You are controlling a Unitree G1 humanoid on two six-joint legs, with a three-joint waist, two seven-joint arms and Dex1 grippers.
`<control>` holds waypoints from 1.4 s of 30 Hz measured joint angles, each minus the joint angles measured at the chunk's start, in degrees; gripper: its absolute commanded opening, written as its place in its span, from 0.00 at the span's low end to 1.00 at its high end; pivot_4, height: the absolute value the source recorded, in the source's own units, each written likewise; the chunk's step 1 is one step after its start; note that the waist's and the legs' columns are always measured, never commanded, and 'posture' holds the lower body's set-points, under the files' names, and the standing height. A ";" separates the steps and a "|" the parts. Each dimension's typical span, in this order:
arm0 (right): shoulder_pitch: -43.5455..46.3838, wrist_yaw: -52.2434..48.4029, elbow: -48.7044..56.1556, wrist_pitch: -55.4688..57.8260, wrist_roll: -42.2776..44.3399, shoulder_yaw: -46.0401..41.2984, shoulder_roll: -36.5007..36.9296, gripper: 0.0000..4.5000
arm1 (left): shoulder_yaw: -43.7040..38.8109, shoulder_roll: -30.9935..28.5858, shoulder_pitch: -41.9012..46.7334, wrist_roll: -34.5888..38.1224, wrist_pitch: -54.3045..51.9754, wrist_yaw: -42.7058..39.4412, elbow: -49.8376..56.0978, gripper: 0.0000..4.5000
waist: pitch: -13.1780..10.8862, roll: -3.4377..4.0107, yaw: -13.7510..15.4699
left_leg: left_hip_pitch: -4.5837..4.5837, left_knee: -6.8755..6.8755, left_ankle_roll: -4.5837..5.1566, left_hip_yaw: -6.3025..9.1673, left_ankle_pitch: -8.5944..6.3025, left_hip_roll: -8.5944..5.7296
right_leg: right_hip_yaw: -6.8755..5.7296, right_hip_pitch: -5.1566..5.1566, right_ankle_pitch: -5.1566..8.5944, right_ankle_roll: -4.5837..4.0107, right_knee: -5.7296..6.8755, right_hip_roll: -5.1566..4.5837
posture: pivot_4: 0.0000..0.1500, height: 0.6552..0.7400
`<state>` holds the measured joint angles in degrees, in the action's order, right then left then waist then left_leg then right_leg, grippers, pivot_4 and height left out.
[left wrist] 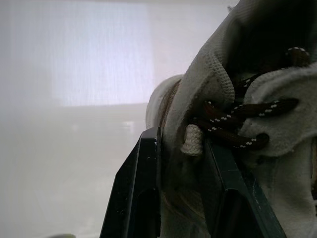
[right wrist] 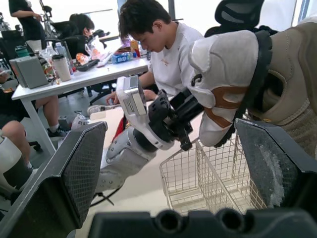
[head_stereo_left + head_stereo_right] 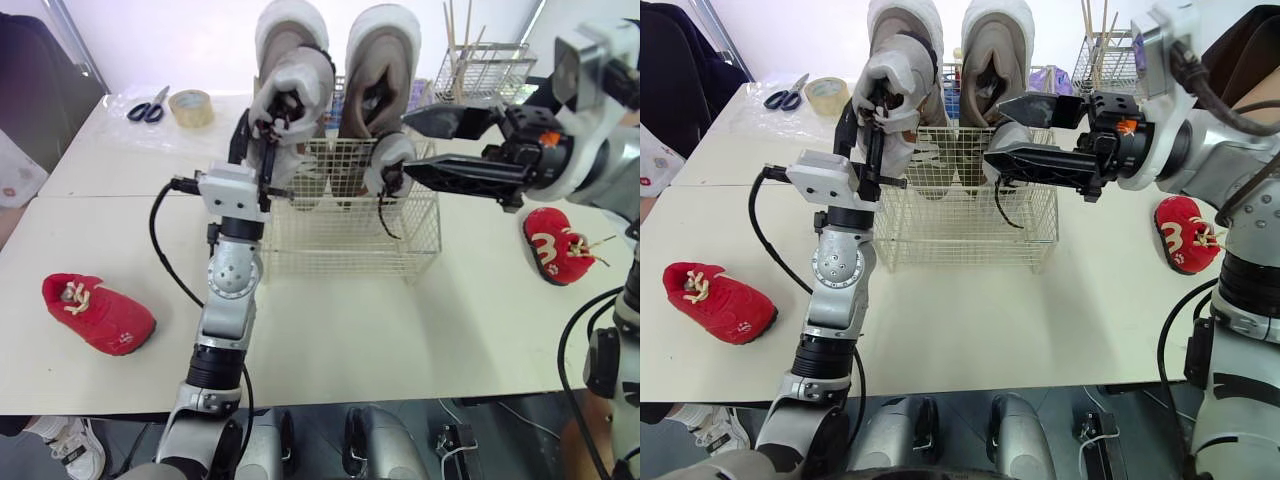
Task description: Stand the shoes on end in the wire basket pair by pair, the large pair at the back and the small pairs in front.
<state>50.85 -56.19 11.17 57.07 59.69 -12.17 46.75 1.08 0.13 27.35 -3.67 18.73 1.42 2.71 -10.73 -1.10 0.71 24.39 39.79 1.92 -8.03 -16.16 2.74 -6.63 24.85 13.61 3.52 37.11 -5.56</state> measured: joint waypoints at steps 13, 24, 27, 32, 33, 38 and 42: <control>-0.87 0.36 -0.07 -0.24 0.07 0.03 -0.30 1.00 | 3.69 2.14 -6.25 10.55 -23.21 -7.17 8.98 0.28 | 0.18 0.31 0.02 | -0.04 0.18 0.01 0.18 -0.01 0.02 | -0.09 -0.16 0.01 -0.01 0.01 0.01 | 1.00 1.00; -2.24 2.04 1.09 -0.11 1.23 0.03 -1.14 1.00 | 4.49 -1.34 -7.12 11.57 -29.41 -8.89 14.29 0.95 | 0.17 0.34 -0.26 | -0.02 0.16 0.01 0.18 -0.01 0.07 | -0.05 -0.12 0.01 -0.02 0.01 0.02 | 1.00 1.00; -2.61 2.34 1.09 -0.12 1.37 0.03 -1.29 1.00 | 3.03 -4.53 -8.68 11.96 -33.08 -9.59 18.25 0.95 | 0.15 0.37 -0.30 | 0.02 0.12 0.00 0.18 -0.01 0.07 | -0.06 -0.07 0.01 -0.02 0.01 0.02 | 1.00 1.00; -2.75 2.29 0.99 -0.84 1.33 0.03 -2.48 1.00 | -0.45 -12.78 -11.14 14.38 -40.86 -13.28 26.17 0.95 | 0.12 0.41 -0.28 | 0.04 0.12 0.00 0.17 -0.02 0.07 | -0.06 -0.06 0.01 -0.02 0.00 0.01 | 1.00 1.00; -2.77 2.26 0.98 -0.89 1.33 0.03 -2.65 1.00 | -1.08 -13.42 -11.23 14.44 -41.44 -13.52 26.82 0.95 | 0.12 0.41 -0.11 | 0.04 0.12 0.00 0.17 -0.02 0.05 | -0.06 -0.06 0.01 -0.02 -0.01 0.01 | 1.00 1.00; -2.77 1.60 0.85 -1.27 1.20 0.05 -2.87 1.00 | -4.45 -21.77 -6.74 20.09 -44.96 -20.80 28.44 0.95 | 0.08 0.35 0.06 | 0.10 0.15 -0.01 0.18 -0.02 0.05 | -0.07 -0.04 0.02 -0.03 -0.05 0.01 | 1.00 1.00; -2.76 -0.36 -0.22 -2.24 -0.80 0.61 -1.12 1.00 | -6.88 -34.47 2.57 30.70 -48.43 -36.75 27.27 0.95 | 0.03 0.50 -0.13 | 0.12 0.12 -0.04 0.12 -0.02 0.03 | -0.12 0.01 0.02 -0.03 -0.07 0.06 | 1.00 1.00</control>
<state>48.08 -56.55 10.95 54.84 58.88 -11.56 45.63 -5.80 -34.34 29.92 27.03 -29.70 -35.33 29.98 -10.70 -0.60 0.58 24.51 39.91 1.88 -7.91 -16.18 2.77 -6.74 24.86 13.63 3.49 37.04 -5.51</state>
